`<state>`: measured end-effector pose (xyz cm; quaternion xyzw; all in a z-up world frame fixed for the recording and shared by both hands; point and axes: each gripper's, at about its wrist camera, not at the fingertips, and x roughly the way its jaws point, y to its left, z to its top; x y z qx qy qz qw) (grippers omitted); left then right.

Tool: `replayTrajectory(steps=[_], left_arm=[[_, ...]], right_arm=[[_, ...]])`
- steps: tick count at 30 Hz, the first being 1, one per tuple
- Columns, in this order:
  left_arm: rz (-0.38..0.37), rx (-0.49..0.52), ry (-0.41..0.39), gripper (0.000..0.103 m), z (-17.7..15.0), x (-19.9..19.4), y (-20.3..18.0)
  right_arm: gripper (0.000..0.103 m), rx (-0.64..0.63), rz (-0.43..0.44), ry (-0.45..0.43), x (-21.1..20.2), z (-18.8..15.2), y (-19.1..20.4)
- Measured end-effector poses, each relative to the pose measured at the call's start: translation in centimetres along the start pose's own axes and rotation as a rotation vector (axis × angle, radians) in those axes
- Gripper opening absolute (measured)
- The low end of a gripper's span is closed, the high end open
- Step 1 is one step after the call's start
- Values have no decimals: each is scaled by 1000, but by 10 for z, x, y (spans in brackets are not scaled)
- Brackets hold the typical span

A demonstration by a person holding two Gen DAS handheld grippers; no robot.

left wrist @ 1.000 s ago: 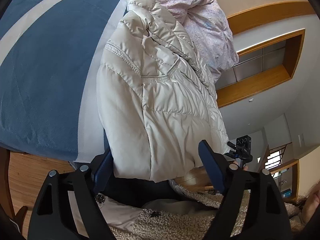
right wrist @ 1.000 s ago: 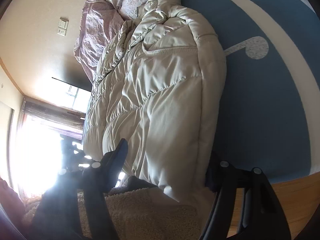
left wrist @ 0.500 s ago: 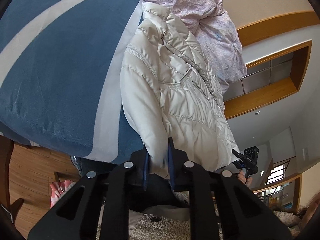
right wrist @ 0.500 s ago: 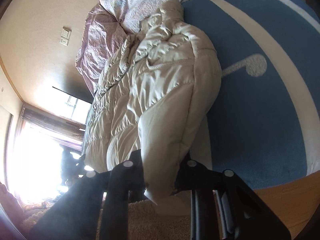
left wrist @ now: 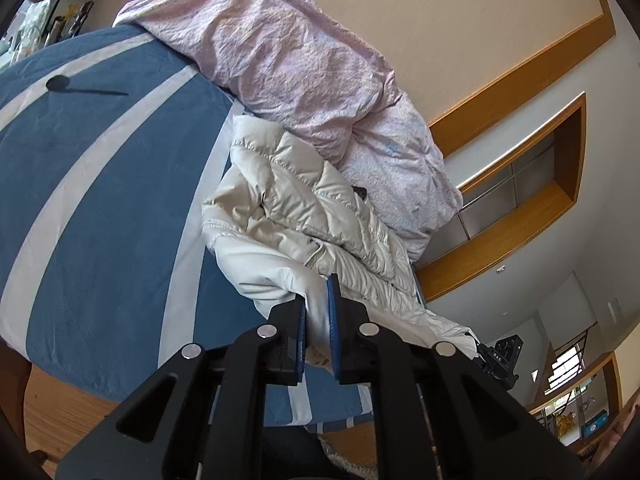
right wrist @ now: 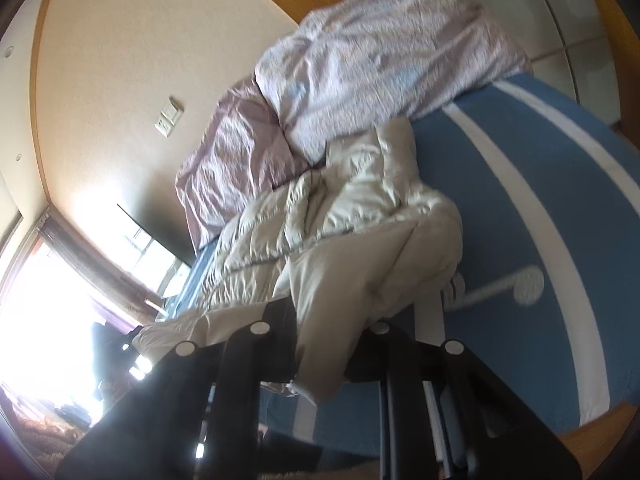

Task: Fold large clothes
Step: 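Move both tools to the jacket's side edge and grasp it, then lift the jacket side edge with both tools and fold it across the jacket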

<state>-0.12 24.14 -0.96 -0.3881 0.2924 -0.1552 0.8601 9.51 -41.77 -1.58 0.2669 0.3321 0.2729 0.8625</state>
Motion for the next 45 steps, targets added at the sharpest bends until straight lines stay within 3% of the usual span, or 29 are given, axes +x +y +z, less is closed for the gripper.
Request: replayTrajectory(steps=[10, 16, 23, 28, 40, 41, 43, 45], left_arm=[[-24, 17, -151, 8, 72, 33, -22], [-3, 40, -222, 8, 128, 67, -35], [59, 35, -251, 8, 175, 115, -31], [98, 13, -259, 8, 198, 150, -17], [173, -43, -250, 8, 217, 210, 32], [173, -49, -254, 8, 218, 212, 35], [156, -67, -255, 8, 219, 217, 42], [152, -74, -255, 8, 218, 218, 43]], right_arm=[[16, -68, -57, -197, 21, 71, 35], [17, -86, -136, -265, 64, 118, 47], [17, -122, -255, -328, 130, 164, 56], [17, -160, -375, -329, 182, 183, 54], [23, -85, -579, -233, 266, 196, 20], [26, -74, -591, -213, 274, 195, 17], [42, -54, -613, -173, 287, 194, 10], [49, -32, -589, -172, 289, 196, 6]])
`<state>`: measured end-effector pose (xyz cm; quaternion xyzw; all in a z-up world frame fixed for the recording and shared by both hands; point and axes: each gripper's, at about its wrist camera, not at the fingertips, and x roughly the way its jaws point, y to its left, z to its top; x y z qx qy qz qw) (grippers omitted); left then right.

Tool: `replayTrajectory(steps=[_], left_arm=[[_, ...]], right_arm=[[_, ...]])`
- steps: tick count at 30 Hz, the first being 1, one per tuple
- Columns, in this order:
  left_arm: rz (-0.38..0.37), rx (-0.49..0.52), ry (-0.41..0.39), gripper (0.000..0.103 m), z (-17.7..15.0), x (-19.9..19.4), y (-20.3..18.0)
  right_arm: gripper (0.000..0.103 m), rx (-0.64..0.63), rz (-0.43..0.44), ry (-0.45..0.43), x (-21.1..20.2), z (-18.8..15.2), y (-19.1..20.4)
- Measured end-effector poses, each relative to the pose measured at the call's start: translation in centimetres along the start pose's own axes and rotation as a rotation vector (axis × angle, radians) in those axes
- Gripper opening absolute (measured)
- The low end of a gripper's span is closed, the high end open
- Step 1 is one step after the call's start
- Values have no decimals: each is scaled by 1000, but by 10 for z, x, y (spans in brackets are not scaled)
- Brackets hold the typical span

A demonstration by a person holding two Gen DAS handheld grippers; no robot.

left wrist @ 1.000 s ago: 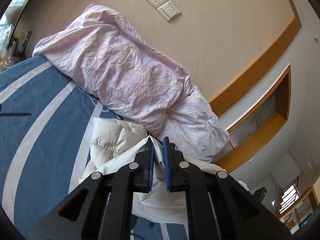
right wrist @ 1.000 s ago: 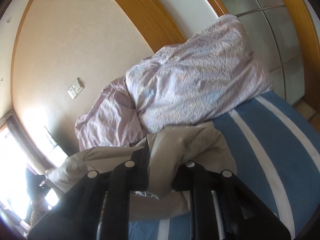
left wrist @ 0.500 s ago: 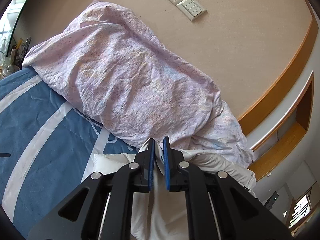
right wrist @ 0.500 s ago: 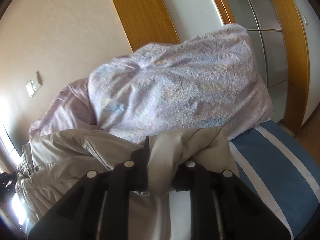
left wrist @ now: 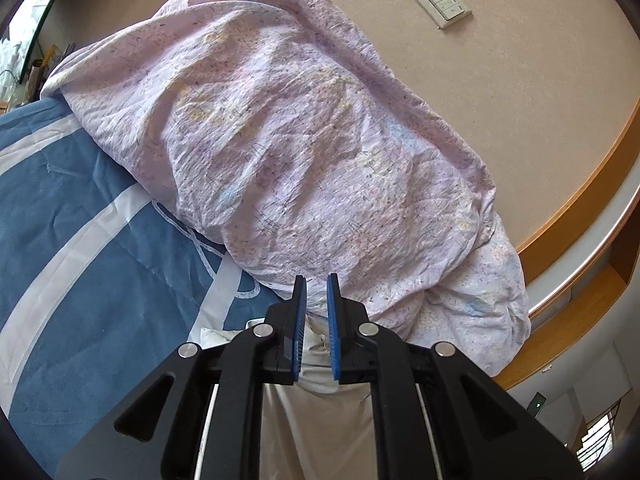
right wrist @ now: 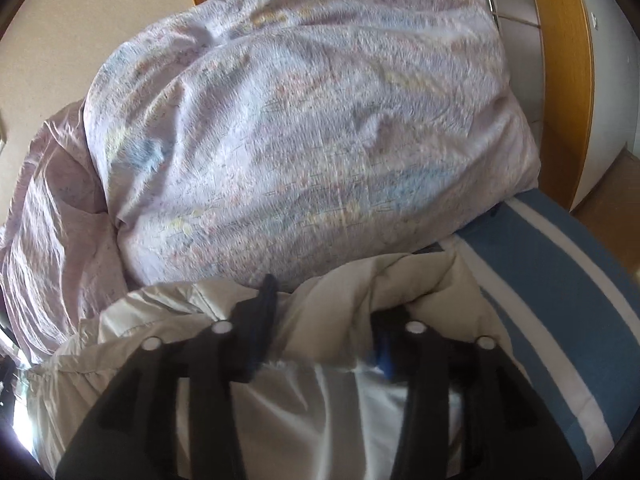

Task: Fold large clothes
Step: 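Lift the jacket side edge with both tools and fold it across the jacket, then press the folded jacket flat with both tools, fingers open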

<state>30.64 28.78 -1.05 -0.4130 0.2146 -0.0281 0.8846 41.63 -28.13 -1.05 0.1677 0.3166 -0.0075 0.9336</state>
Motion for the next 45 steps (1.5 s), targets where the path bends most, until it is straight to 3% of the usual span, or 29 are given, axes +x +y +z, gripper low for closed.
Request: replayTrajectory(steps=[1, 3, 5, 7, 8, 11, 16, 23, 27, 32, 38, 45], left_arm=[[-11, 6, 2, 9, 0, -2, -2], [-10, 59, 6, 23, -1, -10, -15], [11, 139, -28, 65, -6, -25, -34], [23, 212, -63, 88, -16, -40, -51], [28, 254, -79, 91, -23, -47, -60], [46, 351, -81, 92, -47, -57, -81], [100, 498, -16, 92, -86, -40, -103], [146, 644, 26, 92, -123, -15, -115], [211, 739, 30, 92, -135, 9, -120], [292, 748, 48, 92, -128, 46, -119], [332, 685, 95, 97, -117, 76, -105], [416, 721, 87, 101, -130, 94, -100]], right_arm=[[52, 16, 14, -5, -2, 2, -2], [70, 74, 77, -55, -19, 10, -8], [83, 101, 120, -153, -47, 16, -11], [87, 60, 113, -243, -73, 15, -6], [87, -1, 110, -276, -86, 11, 2], [87, -187, 105, -276, -104, -7, 32], [87, -442, 76, -222, -95, -43, 87], [87, -578, 120, -139, -85, -84, 124], [87, -636, 25, -86, -62, -94, 137], [87, -587, -74, 60, -7, -98, 133], [94, -531, -102, 94, 16, -102, 125], [98, -481, -99, 117, 28, -107, 114]])
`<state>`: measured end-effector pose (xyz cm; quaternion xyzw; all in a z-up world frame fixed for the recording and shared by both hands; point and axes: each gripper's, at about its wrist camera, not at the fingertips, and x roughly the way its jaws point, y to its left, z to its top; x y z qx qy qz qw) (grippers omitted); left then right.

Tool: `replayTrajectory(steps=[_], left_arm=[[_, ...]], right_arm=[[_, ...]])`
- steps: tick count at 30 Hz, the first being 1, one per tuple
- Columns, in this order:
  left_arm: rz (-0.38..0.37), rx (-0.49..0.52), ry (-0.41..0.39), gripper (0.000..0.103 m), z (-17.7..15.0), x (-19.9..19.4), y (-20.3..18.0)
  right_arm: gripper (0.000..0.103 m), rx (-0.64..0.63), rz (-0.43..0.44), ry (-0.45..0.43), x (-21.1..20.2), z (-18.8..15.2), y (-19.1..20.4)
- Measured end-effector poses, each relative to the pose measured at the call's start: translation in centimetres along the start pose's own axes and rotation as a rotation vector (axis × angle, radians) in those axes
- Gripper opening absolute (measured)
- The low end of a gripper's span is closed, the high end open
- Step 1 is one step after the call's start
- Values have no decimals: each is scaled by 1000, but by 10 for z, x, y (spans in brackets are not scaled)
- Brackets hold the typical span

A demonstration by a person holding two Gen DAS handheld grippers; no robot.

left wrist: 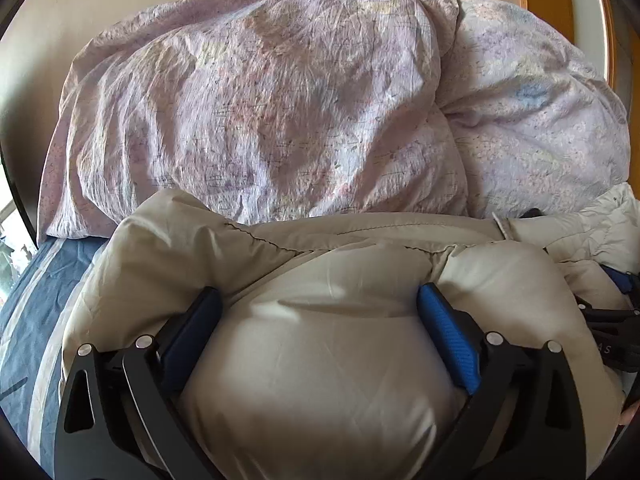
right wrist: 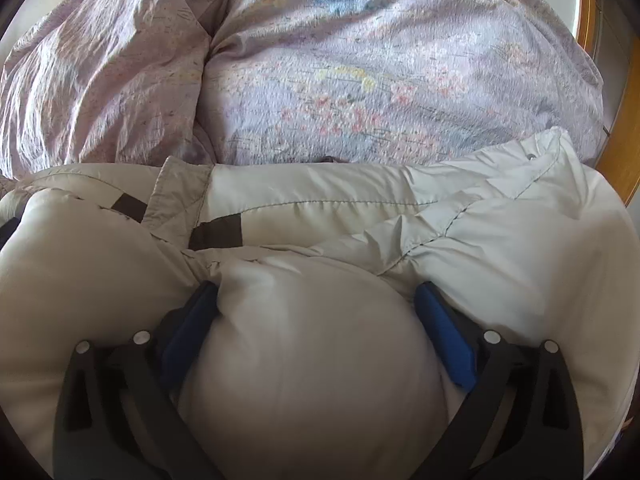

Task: Fold large clothes
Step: 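Press the folded jacket flat with both tools, fingers open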

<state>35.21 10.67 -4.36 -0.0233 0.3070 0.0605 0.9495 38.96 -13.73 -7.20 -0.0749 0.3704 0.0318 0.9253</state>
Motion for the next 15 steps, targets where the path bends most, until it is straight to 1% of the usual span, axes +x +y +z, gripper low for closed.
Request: replayTrajectory(steps=[3, 5, 6, 7, 8, 9, 11, 13, 15], left_arm=[[24, 18, 29, 101, 1, 3, -3], [19, 11, 45, 101, 1, -5, 0], [7, -3, 36, 101, 2, -12, 4], [0, -16, 24, 101, 3, -19, 8], [-5, -33, 12, 101, 4, -26, 13], [-13, -52, -2, 101, 7, -34, 17], [-17, -66, -33, 101, 12, -45, 23], [0, -52, -57, 102, 19, -53, 24], [28, -31, -70, 102, 25, -52, 21]], right_arm=[[98, -8, 18, 30, -1, 1, -3], [97, -7, 56, 35, -15, 2, -10], [97, 0, 75, 15, -24, 2, -15], [97, 13, 92, -37, -40, 3, -24], [97, 28, 92, -94, -55, 4, -34], [97, 40, 89, -131, -65, 6, -42], [97, 73, 63, -196, -80, 15, -68], [97, 76, -3, -200, -75, 26, -86], [97, 74, -60, -185, -64, 32, -99]])
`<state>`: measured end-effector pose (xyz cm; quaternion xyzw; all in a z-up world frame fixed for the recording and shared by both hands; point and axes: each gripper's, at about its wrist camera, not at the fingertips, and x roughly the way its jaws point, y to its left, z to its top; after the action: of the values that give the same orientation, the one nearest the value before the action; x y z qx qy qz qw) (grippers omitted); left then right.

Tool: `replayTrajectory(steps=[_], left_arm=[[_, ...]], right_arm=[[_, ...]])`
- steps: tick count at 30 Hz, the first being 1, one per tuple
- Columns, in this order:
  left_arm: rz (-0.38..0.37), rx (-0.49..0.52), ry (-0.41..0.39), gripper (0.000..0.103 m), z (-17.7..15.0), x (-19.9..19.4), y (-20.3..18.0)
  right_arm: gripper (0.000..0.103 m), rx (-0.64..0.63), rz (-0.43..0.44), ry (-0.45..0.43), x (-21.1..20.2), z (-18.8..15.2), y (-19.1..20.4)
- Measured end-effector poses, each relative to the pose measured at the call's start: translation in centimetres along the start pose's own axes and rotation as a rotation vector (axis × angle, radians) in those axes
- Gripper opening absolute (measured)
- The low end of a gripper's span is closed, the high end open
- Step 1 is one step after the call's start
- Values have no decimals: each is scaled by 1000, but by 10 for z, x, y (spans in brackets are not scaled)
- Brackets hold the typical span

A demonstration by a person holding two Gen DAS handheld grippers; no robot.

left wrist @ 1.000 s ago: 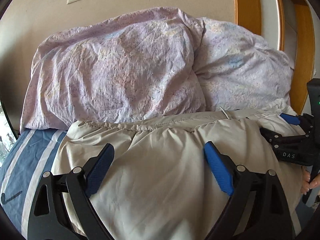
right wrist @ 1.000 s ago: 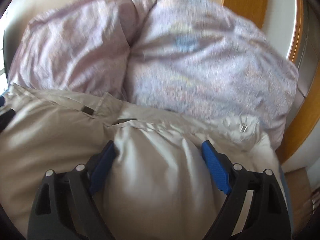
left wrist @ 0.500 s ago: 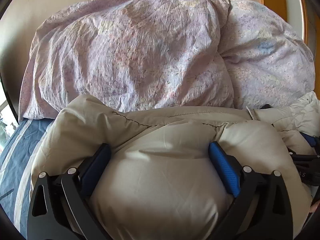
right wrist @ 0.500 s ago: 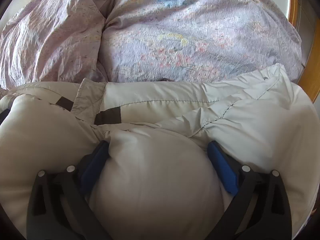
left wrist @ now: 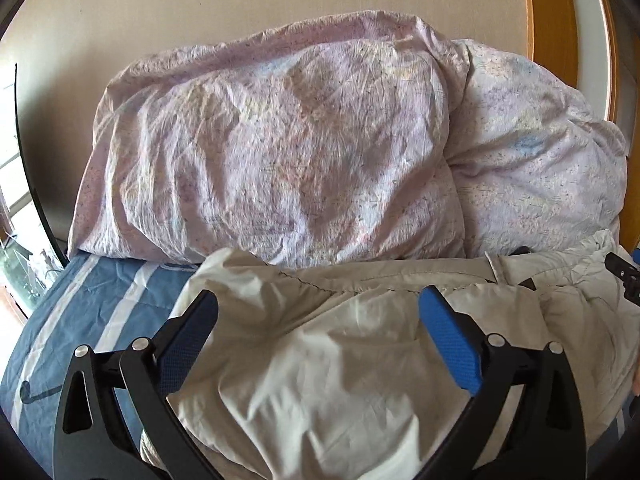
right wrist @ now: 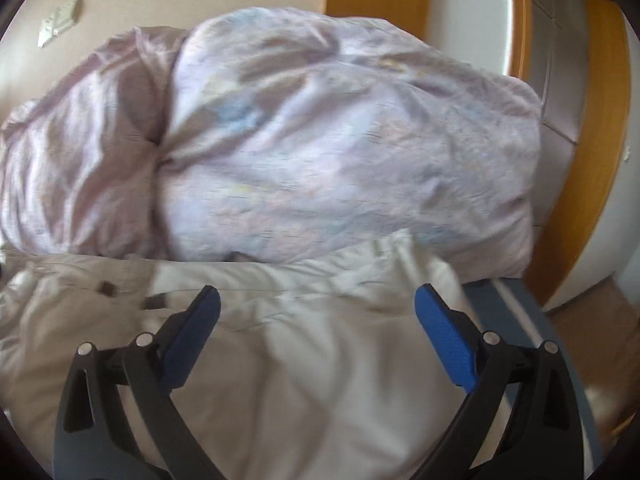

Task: Fold large clothes
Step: 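Press the folded jacket flat with both tools, fingers open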

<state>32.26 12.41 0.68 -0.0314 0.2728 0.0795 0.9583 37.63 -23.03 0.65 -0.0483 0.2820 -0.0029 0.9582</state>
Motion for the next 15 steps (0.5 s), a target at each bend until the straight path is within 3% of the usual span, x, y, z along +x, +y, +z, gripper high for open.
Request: replayTrajectory(steps=[7, 10, 15], left_arm=[[79, 80, -5, 102, -2, 13, -10], [134, 110, 8, 102, -7, 27, -11], [126, 35, 81, 102, -16, 53, 7]], right_arm=[[97, -28, -69, 4, 22, -3, -2], [97, -43, -107, 46, 33, -9, 3], [96, -24, -132, 133, 65, -27, -2]])
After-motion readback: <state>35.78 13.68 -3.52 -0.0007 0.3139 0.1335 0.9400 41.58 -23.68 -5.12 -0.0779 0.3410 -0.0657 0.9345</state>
